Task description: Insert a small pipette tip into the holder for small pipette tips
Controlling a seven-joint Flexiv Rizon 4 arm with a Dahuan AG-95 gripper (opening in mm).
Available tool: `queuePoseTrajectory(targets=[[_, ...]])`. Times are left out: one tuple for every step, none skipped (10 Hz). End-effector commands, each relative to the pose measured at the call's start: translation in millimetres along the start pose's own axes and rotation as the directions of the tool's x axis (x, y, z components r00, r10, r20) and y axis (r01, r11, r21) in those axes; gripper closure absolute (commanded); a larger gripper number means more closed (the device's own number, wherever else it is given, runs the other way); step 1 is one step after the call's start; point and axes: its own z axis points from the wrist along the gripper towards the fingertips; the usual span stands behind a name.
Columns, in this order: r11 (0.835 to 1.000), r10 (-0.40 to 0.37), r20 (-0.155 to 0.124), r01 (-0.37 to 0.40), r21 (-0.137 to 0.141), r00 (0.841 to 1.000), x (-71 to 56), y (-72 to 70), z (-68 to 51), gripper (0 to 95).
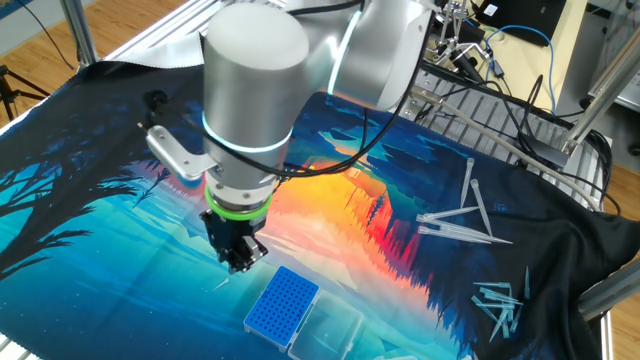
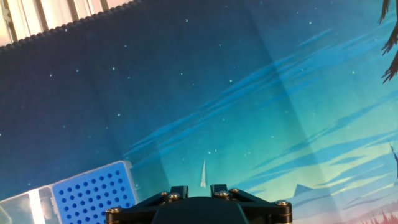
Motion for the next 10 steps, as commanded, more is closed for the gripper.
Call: queuePoseTrajectory(targets=[[1.0, 0.0, 0.022, 0.0, 0.004, 1.0, -1.3, -0.5, 2.2, 76.0], [1.0, -0.003, 0.035, 0.003, 0.007, 0.999, -1.3, -0.8, 2.7, 76.0], [1.0, -0.012, 0.064, 0.011, 0.014, 0.998, -1.6, -1.5, 3.5, 76.0], [1.0, -0.015, 0.083, 0.013, 0.02, 0.996, -1.6, -1.8, 3.9, 76.0], [1.0, -0.017, 0.094, 0.015, 0.023, 0.995, -1.8, -2.1, 4.2, 76.0], [1.0, -0.018, 0.1, 0.015, 0.023, 0.995, -1.9, -2.6, 4.6, 76.0], [1.0, -0.019, 0.104, 0.017, 0.025, 0.994, -2.1, -3.1, 5.1, 76.0], [0.999, -0.022, 0.113, 0.019, 0.028, 0.993, -2.4, -4.3, 6.1, 76.0], [0.999, -0.024, 0.123, 0.02, 0.029, 0.992, -2.7, -5.1, 6.9, 76.0], [0.999, -0.024, 0.126, 0.021, 0.03, 0.992, -2.9, -5.5, 7.3, 76.0]])
